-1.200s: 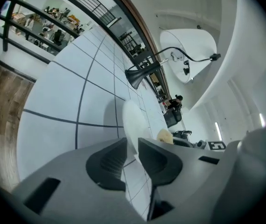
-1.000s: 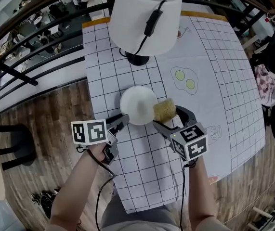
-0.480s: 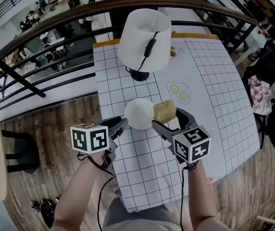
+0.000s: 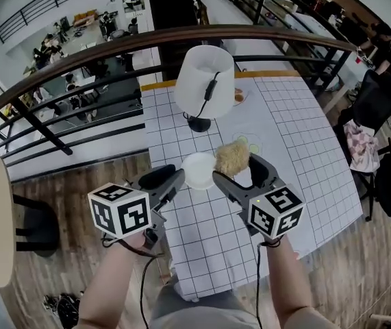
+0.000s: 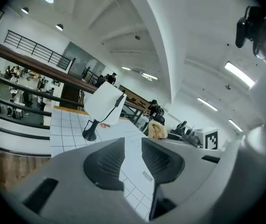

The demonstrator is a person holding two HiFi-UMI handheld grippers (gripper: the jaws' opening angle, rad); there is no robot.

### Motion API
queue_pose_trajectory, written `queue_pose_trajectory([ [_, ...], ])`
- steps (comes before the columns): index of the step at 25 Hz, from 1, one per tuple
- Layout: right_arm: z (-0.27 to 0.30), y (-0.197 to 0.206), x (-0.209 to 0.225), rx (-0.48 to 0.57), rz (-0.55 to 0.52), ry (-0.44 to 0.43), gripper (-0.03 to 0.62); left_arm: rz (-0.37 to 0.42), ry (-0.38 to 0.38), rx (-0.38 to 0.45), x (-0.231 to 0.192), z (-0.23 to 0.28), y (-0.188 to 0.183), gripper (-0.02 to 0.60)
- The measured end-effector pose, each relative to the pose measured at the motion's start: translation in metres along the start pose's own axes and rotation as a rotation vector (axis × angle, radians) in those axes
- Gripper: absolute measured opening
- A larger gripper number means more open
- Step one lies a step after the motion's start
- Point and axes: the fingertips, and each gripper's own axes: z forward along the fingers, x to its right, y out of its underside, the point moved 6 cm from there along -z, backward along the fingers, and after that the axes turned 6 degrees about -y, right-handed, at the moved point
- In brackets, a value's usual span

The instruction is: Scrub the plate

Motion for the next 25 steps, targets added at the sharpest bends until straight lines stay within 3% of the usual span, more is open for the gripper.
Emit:
queue_pose_trajectory([
  [5, -0.029, -0.04, -0.028, 0.042, -0.094, 0.027, 0.39, 0.079, 0.001, 0.093, 0.027, -0.036, -0.025, 0.12],
  [15, -0.091, -0.11, -0.1, 0.185, -0.217, -0.031, 0.39, 0.405, -0.142, 0.268, 0.081, -0.124, -0.067, 0.08],
  [20, -0.112, -0.147, -0.137, 0.251, -0.308, -0.061, 0.39, 0.404, -0.163, 0.381, 0.091, -0.155, -0.088, 0.04],
  [25, -0.129, -0.155, -0.153, 0.32, -0.366, -0.003, 0.39, 0.46, -0.206, 0.464, 0.106, -0.183, -0.091, 0.02],
])
